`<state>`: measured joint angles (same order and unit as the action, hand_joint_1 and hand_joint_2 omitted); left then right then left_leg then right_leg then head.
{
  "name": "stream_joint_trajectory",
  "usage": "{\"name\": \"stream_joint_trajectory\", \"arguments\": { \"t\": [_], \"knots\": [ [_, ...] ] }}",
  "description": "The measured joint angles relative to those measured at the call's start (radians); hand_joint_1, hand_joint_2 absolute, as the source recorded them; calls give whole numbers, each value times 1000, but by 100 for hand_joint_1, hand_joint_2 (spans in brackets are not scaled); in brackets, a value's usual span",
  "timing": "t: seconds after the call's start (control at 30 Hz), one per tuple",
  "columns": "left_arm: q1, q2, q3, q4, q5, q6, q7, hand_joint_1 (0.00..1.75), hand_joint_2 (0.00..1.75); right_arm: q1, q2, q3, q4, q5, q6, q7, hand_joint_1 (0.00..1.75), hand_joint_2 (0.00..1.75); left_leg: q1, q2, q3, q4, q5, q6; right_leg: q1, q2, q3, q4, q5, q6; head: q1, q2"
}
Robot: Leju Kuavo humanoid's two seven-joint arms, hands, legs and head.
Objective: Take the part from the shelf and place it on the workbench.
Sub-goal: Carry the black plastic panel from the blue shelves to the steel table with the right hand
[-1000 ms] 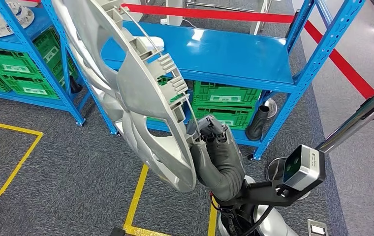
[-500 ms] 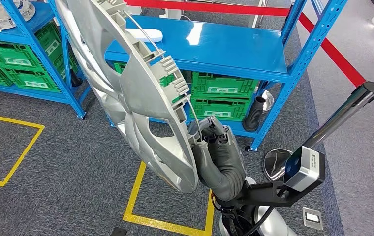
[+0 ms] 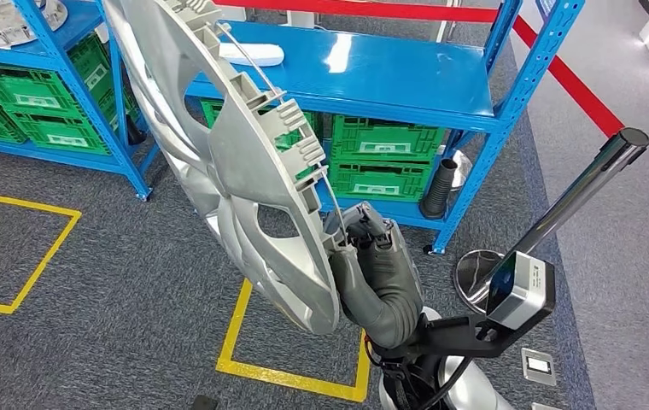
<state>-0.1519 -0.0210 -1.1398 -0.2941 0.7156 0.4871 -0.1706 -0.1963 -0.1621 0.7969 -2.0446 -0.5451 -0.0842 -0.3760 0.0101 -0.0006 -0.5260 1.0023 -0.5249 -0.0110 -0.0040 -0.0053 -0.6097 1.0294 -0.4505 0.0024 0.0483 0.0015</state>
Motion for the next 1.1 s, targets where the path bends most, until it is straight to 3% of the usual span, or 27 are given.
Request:
{"name": "stream_joint_trajectory", "arguments": {
  "t": [0.07,0.17,0.2,0.23,0.27,0.33,0.4,0.43,0.53,0.6,0.67,0.7,0.73,0.77,0.83,0.9,0.93,1.03,1.1],
  "knots": [
    [-2,2,0,0,-1,0,1,0,175,0,-1,-1,0,0,0,0,175,175,3,3,-14,-7,18,16,-2,2,-16,29,-37,11,3,0],
    [-3,3,0,-1,-3,-1,1,0,175,1,-2,-2,1,0,0,0,175,175,1,5,-48,-7,43,26,-4,4,-64,195,-163,19,11,0],
    [-3,3,0,-1,-3,-1,1,0,175,2,-3,-2,1,0,0,0,175,175,0,6,-62,-6,51,27,-4,4,-71,243,-183,20,12,0],
    [-2,3,0,-1,-3,-1,1,0,175,3,-4,-2,2,0,0,0,175,175,-1,6,-75,-3,59,27,-4,4,-65,263,-182,20,12,0],
    [-2,3,0,-1,-3,-1,1,0,175,2,-4,-2,3,0,0,0,175,175,-2,6,-88,0,67,26,-4,4,-41,247,-161,18,13,0],
    [-2,3,0,-1,-3,-1,1,0,175,2,-4,-2,4,0,0,0,175,175,-4,6,-109,7,80,21,-3,4,48,124,-113,11,14,0],
    [-2,3,0,-1,-4,-1,1,0,175,1,-5,-2,4,0,0,0,175,175,-5,5,-123,11,95,12,1,5,125,-2,-103,3,14,0],
    [-2,3,0,-2,-4,-2,1,0,175,1,-5,-1,4,0,0,0,175,175,-5,5,-126,11,103,6,4,6,139,-32,-107,0,15,0],
    [-1,4,0,-2,-4,-5,1,0,175,2,-5,-1,4,0,0,0,175,175,-1,3,-134,9,115,-12,5,6,128,-41,-87,-16,16,0],
    [2,5,0,-2,-4,-7,1,0,175,1,-4,-2,4,0,-1,0,175,175,0,0,-149,54,57,-23,0,2,111,-46,-65,-30,12,0],
    [2,6,-1,-2,-4,-9,1,0,175,2,-4,-1,5,0,-2,0,175,175,2,0,-176,170,-36,-32,-1,0,89,-43,-49,-37,6,0],
    [2,6,-1,-2,-4,-9,1,0,175,2,-4,-1,5,0,-3,0,175,175,3,0,-186,229,-63,-34,-1,-1,77,-41,-42,-37,4,0],
    [3,6,-1,-2,-4,-9,1,0,175,3,-4,-1,6,0,-4,0,175,175,3,0,-186,266,-65,-35,0,-2,64,-39,-35,-37,3,0],
    [3,6,-1,-2,-4,-9,2,0,175,4,-5,-1,6,0,-5,0,175,175,3,0,-171,272,-48,-35,0,-2,51,-35,-28,-35,3,0],
    [2,6,-1,-2,-4,-9,5,0,175,4,-4,-1,6,0,-6,0,175,175,3,-1,-93,184,3,-30,-1,-2,29,-26,-18,-31,2,0],
    [1,7,-2,-2,-4,-9,7,0,175,4,-4,-1,6,0,-7,0,175,175,0,-1,-8,57,9,-20,2,-3,15,-16,-11,-23,3,0],
    [0,7,-2,-3,-4,-9,7,0,175,4,-4,-1,6,0,-8,0,175,175,-2,-1,15,16,0,-14,3,-4,11,-13,-7,-17,3,0],
    [1,8,-2,-3,-3,-9,10,0,175,4,-4,-1,6,0,-10,2,175,175,-2,-3,17,-17,-7,2,3,-8,-2,-6,-1,2,4,0],
    [3,9,-2,-4,-3,-9,11,0,175,4,-5,-1,6,0,-12,3,175,175,2,-7,10,-22,4,13,2,-6,-24,44,-41,11,8,0]
  ]
}}
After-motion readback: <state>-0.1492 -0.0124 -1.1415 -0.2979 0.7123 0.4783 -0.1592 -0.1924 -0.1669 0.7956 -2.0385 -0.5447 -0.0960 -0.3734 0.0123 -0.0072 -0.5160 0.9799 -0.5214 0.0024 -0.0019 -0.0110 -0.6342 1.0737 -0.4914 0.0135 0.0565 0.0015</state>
